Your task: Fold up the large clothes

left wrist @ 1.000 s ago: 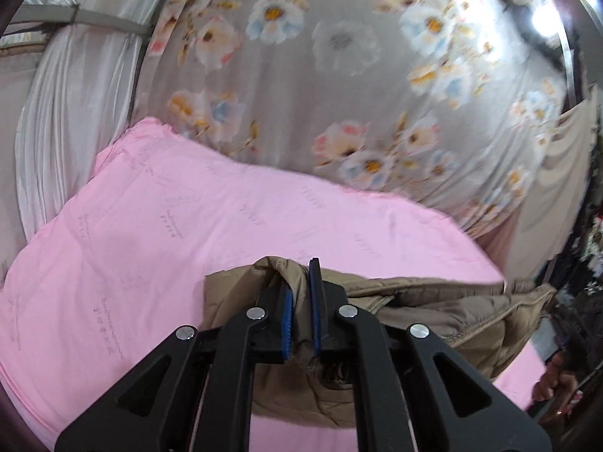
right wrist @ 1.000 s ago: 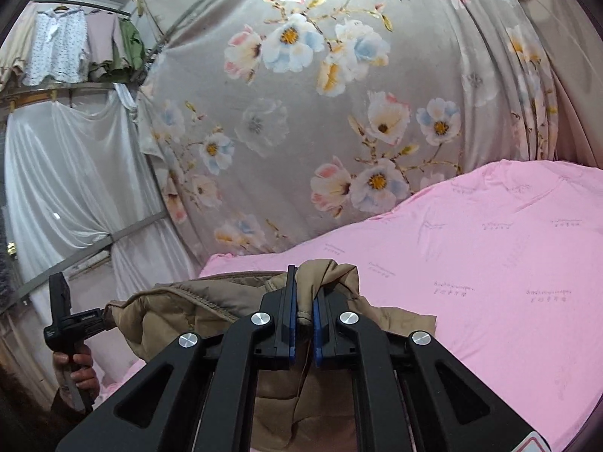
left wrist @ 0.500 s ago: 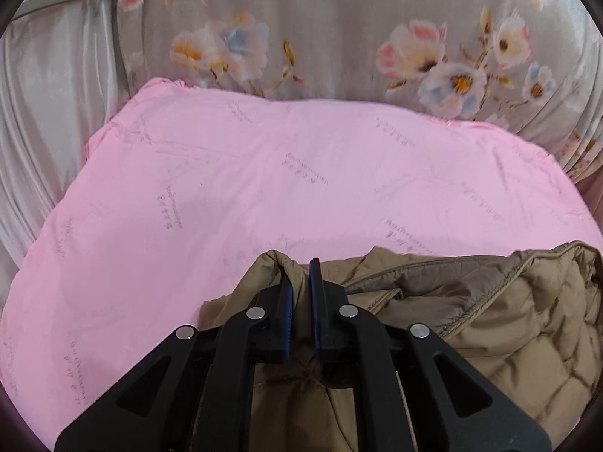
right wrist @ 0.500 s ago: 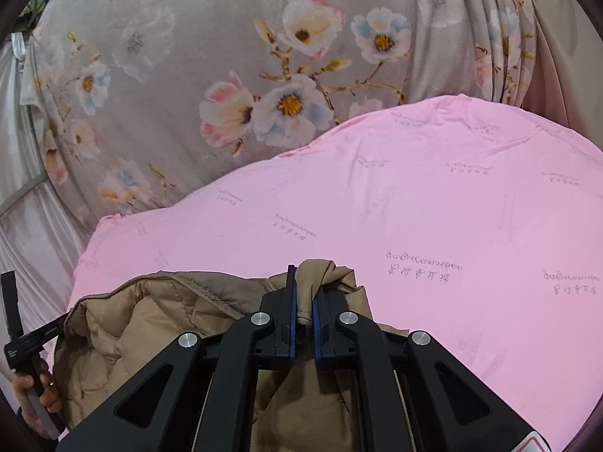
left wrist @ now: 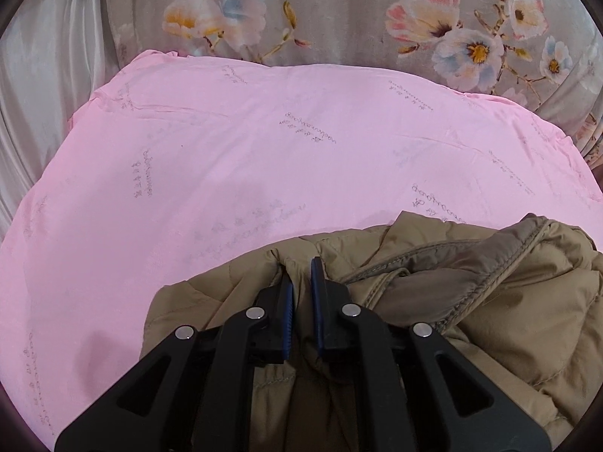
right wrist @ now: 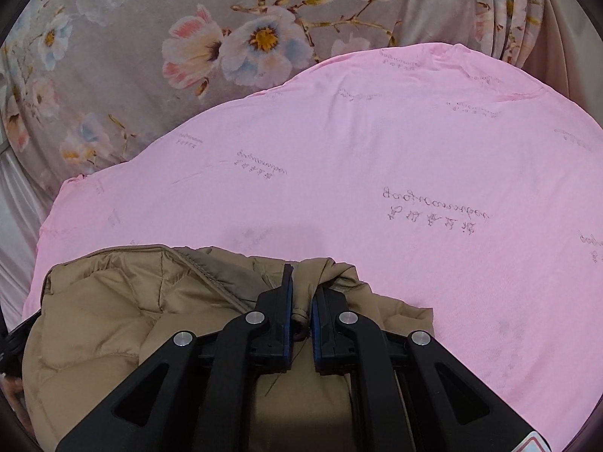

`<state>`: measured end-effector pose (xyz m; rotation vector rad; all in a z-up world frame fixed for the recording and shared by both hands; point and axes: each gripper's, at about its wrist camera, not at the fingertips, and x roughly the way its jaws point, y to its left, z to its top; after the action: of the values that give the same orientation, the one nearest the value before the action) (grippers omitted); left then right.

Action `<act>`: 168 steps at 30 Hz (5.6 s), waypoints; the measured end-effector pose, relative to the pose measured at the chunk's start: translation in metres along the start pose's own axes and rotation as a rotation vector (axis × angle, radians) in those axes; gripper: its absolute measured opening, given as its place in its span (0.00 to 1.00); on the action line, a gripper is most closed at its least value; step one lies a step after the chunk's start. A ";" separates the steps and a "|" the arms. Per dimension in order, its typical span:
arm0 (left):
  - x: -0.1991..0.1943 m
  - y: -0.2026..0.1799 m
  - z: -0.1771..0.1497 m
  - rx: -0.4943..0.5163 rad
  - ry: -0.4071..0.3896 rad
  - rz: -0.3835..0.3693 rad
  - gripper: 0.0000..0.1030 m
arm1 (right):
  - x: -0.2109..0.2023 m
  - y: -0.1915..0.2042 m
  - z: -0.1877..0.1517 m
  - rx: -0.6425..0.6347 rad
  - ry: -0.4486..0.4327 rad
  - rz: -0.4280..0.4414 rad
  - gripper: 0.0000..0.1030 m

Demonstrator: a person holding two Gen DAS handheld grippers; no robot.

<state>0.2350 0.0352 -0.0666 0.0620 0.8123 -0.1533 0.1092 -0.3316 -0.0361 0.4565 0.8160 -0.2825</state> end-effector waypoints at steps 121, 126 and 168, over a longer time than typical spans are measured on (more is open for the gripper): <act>-0.008 -0.120 -0.017 0.102 -0.013 0.042 0.33 | 0.017 0.141 -0.035 -0.236 0.066 0.093 0.12; -0.021 -0.108 -0.018 0.074 0.005 -0.001 0.34 | -0.009 0.141 -0.039 -0.237 0.021 0.105 0.13; -0.152 0.046 -0.095 -0.219 -0.027 -0.003 0.73 | -0.052 0.172 -0.076 -0.306 0.047 0.188 0.15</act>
<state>0.0712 0.1088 -0.0211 -0.1472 0.7985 -0.0674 0.0985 -0.1411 0.0059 0.2498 0.8398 0.0284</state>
